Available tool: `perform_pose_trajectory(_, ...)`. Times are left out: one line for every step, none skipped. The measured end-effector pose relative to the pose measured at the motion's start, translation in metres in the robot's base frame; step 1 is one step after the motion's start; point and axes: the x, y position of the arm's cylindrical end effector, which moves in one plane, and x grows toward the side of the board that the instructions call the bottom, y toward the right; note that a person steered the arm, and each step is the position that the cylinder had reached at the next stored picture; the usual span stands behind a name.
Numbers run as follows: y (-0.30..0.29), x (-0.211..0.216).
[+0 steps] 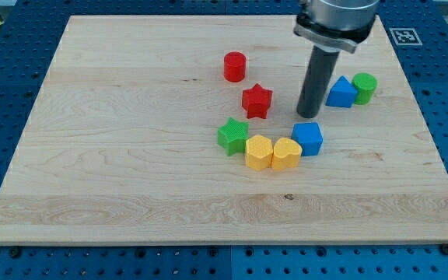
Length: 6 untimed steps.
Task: Push the red circle into the red star
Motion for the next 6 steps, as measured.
perform_pose_trajectory(-0.042, 0.0)
perform_pose_trajectory(-0.083, -0.002)
perform_pose_trajectory(-0.115, -0.011)
perform_pose_trajectory(-0.097, -0.02)
perform_pose_trajectory(-0.081, -0.029)
perform_pose_trajectory(-0.063, -0.052)
